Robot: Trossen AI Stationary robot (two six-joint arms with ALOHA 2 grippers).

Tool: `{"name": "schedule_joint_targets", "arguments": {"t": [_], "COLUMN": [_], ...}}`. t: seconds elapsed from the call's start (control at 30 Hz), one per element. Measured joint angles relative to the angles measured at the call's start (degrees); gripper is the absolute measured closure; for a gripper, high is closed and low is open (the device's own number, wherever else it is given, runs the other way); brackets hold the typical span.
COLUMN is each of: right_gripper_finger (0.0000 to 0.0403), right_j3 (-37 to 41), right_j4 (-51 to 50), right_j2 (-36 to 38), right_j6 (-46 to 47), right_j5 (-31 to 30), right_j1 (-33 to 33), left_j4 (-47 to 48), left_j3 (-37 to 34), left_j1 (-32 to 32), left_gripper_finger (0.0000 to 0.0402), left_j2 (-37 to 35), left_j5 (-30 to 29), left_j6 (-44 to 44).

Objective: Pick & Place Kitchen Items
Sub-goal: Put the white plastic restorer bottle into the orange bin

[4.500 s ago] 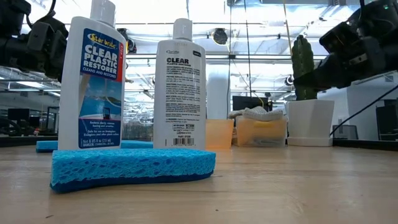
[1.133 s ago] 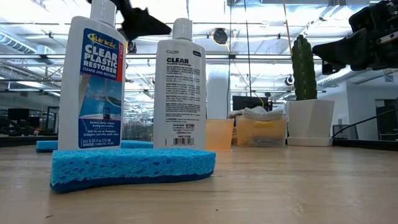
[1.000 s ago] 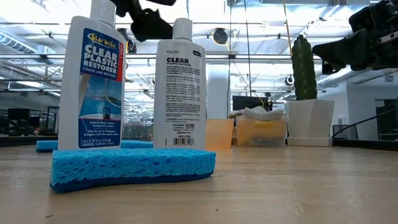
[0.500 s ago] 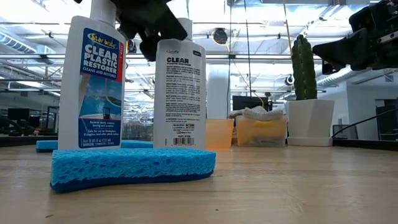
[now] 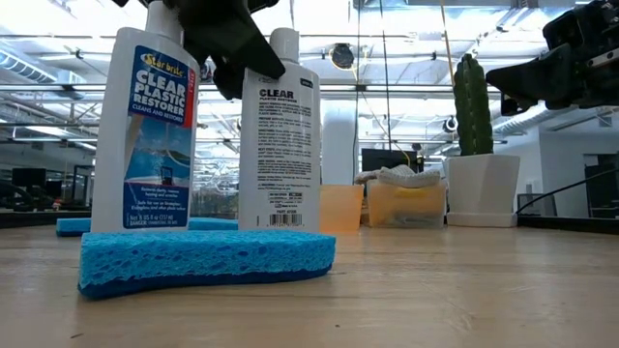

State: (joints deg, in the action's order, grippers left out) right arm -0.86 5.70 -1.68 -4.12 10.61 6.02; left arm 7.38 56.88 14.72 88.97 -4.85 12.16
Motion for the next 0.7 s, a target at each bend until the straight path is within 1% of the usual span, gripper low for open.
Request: {"name": "schedule_joint_targets", "arguments": {"t": [0.13, 0.37, 0.53, 0.7], "right_gripper_finger": [0.0403, 0.0403, 0.0403, 0.0403], "right_j3": [0.00, 0.00, 0.00, 0.00], "right_j4": [0.02, 0.01, 0.01, 0.01], "right_j2": [-0.01, -0.01, -0.01, 0.01], "right_j6": [0.00, 0.00, 0.00, 0.00], "right_j5": [-0.02, 0.00, 0.00, -0.01], "right_j1": [-0.01, 0.00, 0.00, 0.01], "left_j4": [-0.24, -0.30, -0.46, -1.80], "left_j3": [0.00, 0.00, 0.00, -0.02], "left_j1": [0.00, -0.04, -0.04, -0.07], "left_gripper_finger": [0.0153, 0.0209, 0.0259, 0.0262], "left_j2": [0.00, 0.00, 0.00, 0.02], "left_j5": [-0.12, -0.48, -0.71, -0.90], "left_j6": [1.50, 1.92, 1.85, 1.09]}}
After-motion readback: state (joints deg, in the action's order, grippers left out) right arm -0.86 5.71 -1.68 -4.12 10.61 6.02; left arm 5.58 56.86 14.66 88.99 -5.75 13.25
